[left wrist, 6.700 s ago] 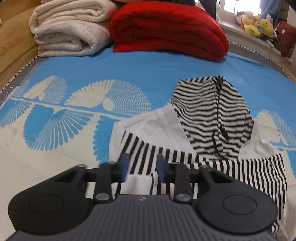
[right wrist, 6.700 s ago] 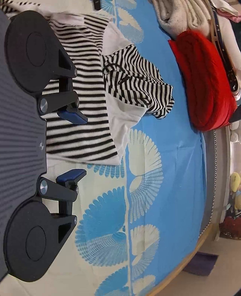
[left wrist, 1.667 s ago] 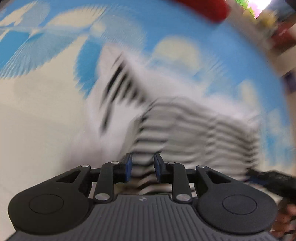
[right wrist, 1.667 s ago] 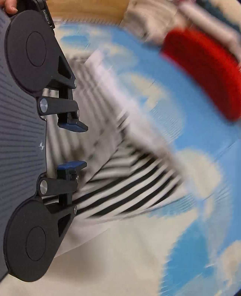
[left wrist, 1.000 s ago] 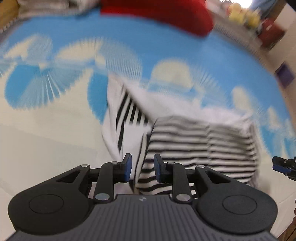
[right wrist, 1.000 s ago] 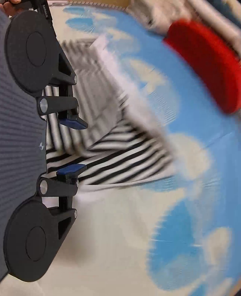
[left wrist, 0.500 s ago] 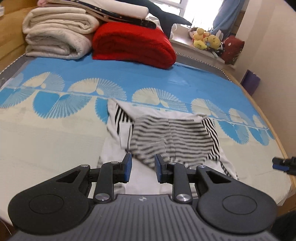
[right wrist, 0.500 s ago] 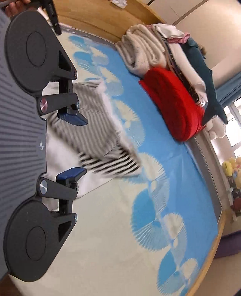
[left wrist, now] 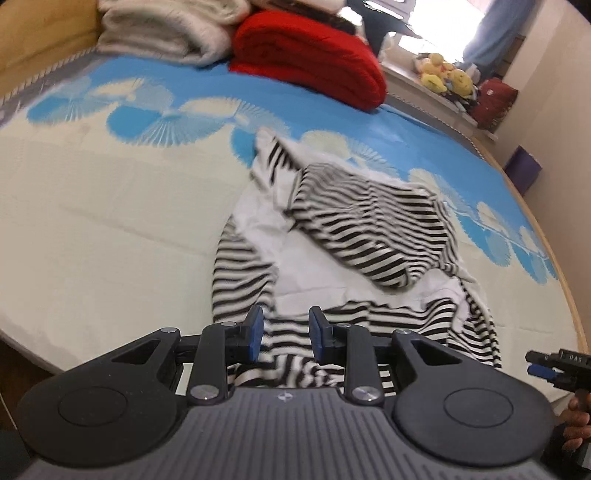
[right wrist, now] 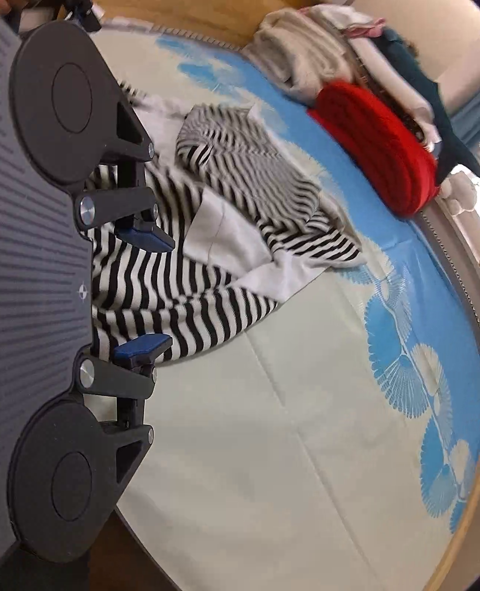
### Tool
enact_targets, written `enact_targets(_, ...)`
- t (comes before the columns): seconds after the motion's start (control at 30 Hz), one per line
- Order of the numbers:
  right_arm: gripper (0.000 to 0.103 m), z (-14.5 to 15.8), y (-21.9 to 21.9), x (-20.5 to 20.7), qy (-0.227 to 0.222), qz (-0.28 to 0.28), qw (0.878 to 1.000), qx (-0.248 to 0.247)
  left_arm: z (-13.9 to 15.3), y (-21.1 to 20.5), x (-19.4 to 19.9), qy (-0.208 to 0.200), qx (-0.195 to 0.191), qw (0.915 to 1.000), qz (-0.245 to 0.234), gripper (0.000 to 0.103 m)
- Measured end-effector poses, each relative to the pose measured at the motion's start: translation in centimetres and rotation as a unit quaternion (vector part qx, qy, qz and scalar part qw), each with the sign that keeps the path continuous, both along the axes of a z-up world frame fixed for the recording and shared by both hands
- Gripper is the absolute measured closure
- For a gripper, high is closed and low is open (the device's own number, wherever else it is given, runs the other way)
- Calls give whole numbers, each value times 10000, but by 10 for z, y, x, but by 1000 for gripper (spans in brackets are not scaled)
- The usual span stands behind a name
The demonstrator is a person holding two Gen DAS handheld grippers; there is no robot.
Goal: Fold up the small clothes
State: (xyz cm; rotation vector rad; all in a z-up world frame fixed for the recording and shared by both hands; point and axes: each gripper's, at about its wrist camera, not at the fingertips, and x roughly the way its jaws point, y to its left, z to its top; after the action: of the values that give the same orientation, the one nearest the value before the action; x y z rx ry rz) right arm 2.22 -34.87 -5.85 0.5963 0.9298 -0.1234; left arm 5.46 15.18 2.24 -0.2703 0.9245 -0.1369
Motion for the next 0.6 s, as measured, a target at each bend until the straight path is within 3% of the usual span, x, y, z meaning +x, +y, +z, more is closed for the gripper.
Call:
enact_targets(0.03,51,-5,1,3,75,38,10000,-27,-12,4,2,109,-88,9999,69,74)
enact_targets(0.1,51,-12,2,7,207,67,9998,-30,-36,12,12,873,-414,9939,524,73)
enact_targets(0.13,51,-15,3,8,272,59,9996,-50,-41,11,16,971,-656,9919,491,72)
enact_targets(0.2,51,-21,3,10,379,44,9992,-78,-44,7,22,983,-636,9919,489,62)
enact_targets(0.37,50,-32,5,13,598,62,9982,-67,-56,2,30,1145,-564,9902,561,52)
enact_targets(0.47,47,-38,4,15,726,23,9974,-26,-59,-3,32,1159,-429,9907,570,33)
enact_targets(0.6,44,-45,4,17,865,-27,9962,83,-70,-4,38,1291,-293,9886,719,31)
